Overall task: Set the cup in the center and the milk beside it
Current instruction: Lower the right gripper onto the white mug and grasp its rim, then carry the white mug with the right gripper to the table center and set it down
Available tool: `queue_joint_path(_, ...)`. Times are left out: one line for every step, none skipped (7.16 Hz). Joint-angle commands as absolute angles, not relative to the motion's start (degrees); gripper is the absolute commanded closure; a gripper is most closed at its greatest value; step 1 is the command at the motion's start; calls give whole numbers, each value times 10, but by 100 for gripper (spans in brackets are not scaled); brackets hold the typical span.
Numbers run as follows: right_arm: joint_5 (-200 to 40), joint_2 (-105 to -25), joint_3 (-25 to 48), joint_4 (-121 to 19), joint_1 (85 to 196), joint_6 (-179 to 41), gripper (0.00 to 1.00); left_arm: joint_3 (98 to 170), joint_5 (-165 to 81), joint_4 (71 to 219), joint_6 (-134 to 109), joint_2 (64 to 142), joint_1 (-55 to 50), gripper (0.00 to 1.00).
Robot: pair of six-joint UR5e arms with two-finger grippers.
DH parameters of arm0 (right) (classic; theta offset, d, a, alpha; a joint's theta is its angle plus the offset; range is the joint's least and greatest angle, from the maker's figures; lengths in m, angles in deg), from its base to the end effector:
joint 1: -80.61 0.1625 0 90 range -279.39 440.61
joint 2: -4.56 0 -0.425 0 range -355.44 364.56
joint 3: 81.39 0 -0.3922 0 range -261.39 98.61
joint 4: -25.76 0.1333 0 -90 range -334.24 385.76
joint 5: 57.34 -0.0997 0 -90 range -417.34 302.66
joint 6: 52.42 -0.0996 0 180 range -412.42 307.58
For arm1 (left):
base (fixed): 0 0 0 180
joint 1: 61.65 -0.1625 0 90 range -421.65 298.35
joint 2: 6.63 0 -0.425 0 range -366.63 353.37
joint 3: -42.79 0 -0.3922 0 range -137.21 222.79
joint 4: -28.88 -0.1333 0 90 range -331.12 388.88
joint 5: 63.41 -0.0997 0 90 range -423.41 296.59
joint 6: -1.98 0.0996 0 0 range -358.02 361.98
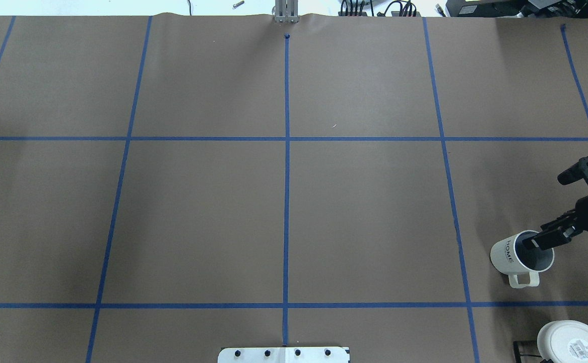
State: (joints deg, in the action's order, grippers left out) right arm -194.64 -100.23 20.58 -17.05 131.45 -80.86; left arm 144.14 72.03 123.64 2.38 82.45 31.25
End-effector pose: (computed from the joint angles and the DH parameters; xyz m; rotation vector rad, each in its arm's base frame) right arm -0.2071 -0.3495 0.5713 0.1714 -1.0630 -0.4880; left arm -0.0872 -0.4896 0.5578 0.2736 0.7805 0.0640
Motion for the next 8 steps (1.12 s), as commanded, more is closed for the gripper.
queue_joint_path(-1949,-1006,210,-169,1310,-808,100,1442,720,1236,23,825,313,1)
queue_joint_path(-1952,-1004,213,-169,1310,-812,100,1444,720,1236,23,825,313,1)
queue_joint_path(-1952,-1001,230,-170,1314,-852,100,1444,724,1236,23,825,313,2)
queue_joint_path(-1951,-997,244,-170,1320,-909,100,1443,729,1237,23,825,313,2)
queue_joint_path(-1952,-974,241,-178,1338,-919,100,1444,729,1237,22,825,313,2)
queue_joint_path(-1946,-910,237,-244,1357,-919,100,1444,729,1237,23,826,313,2)
queue_joint_path(-1946,-801,239,-392,1377,-919,100,1443,729,1236,22,833,313,2)
queue_joint_path(-1914,-673,234,-568,1370,-919,100,1442,729,1236,22,834,313,2)
